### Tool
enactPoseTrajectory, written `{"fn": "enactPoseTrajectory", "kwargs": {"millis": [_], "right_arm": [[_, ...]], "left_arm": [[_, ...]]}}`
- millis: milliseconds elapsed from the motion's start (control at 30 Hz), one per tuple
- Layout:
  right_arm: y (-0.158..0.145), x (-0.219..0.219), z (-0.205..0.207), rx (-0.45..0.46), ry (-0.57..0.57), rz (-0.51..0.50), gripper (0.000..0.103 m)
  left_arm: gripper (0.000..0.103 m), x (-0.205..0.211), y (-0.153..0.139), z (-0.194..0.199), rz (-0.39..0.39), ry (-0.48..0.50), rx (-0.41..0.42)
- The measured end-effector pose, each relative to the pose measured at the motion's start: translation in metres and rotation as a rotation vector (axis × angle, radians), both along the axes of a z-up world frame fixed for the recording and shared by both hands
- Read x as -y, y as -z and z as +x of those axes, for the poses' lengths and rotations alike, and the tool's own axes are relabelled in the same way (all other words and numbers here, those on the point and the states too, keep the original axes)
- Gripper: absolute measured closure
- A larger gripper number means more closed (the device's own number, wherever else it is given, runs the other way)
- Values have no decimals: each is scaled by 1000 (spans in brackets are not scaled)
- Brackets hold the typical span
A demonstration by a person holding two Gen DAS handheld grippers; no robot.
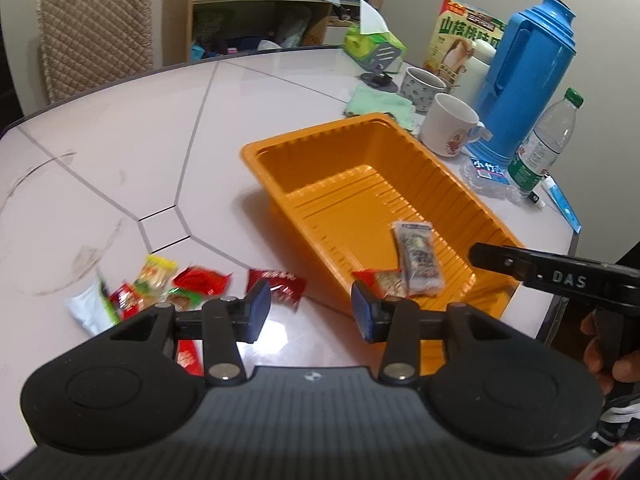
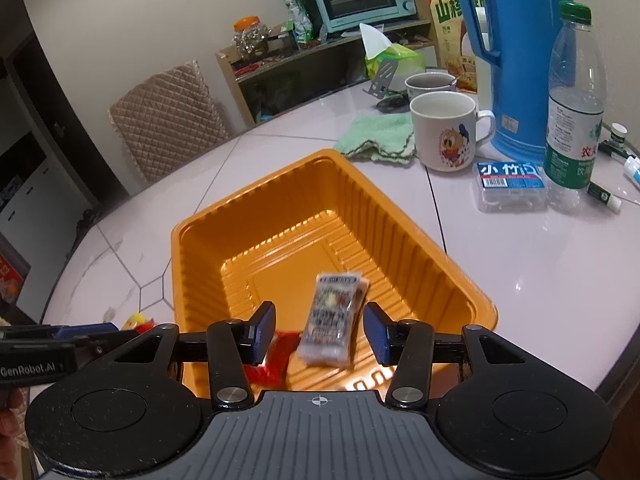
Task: Organize snacks
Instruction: 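Open the right tool over the tray while the left tool releases the red candy into it, then grasp the red square packet with the right tool while the left tool returns to the snacks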
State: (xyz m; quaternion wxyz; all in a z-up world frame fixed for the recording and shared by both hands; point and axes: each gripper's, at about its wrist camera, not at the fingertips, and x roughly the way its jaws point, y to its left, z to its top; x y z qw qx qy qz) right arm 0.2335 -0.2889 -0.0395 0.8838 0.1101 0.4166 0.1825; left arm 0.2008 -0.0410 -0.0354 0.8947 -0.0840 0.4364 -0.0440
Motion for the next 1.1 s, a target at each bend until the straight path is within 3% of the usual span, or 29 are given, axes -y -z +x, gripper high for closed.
{"fn": "enactPoseTrajectory", "kwargs": {"millis": [533,1100], "right_arm": [[-11,-24,-43,-32,-72,40,50],[-4,-94,-70,-62,-263,83,50]], "left_arm": [[59,-41,4,-53,17,-103,-32],[59,-71,10,-83,24,-167,-58]]}}
